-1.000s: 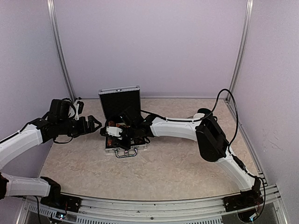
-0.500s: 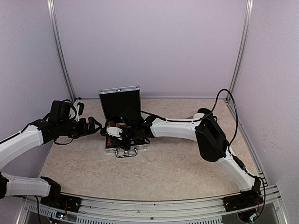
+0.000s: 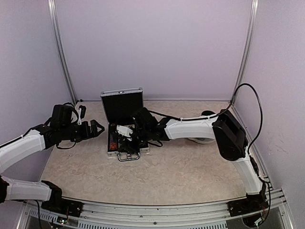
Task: Pack up texas hold em set
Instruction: Place the poker chip in the slot, then close the lid of the box for the chip case.
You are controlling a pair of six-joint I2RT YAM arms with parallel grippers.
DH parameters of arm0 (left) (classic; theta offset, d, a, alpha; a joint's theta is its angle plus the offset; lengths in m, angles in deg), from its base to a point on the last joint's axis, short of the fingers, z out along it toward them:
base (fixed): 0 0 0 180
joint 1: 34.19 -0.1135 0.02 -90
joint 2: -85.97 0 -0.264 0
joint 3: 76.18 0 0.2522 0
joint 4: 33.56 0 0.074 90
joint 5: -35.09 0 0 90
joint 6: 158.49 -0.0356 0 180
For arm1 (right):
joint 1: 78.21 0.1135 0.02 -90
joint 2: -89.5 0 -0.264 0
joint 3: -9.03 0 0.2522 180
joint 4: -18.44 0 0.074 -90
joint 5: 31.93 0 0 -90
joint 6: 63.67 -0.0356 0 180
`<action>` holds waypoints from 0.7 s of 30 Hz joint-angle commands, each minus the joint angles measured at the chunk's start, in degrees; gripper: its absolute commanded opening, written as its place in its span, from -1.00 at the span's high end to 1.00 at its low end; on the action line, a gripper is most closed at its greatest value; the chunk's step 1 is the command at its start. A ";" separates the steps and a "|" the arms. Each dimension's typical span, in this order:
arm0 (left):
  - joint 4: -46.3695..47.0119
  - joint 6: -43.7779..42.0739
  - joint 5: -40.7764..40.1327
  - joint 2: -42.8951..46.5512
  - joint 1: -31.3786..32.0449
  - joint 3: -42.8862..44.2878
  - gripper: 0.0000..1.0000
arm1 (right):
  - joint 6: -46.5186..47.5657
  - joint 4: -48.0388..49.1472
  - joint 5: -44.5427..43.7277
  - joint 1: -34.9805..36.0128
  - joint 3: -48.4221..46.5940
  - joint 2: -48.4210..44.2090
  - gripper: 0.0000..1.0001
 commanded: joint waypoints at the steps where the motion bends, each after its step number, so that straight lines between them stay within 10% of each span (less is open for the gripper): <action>1: 5.74 1.97 -1.09 -0.18 -0.38 0.18 -0.98 | -4.90 6.04 0.91 -2.39 6.24 -7.93 -0.07; 21: 12.95 -1.49 -7.53 -16.30 -2.13 25.94 -0.98 | -14.79 9.86 -6.46 -9.43 31.45 -30.00 -0.20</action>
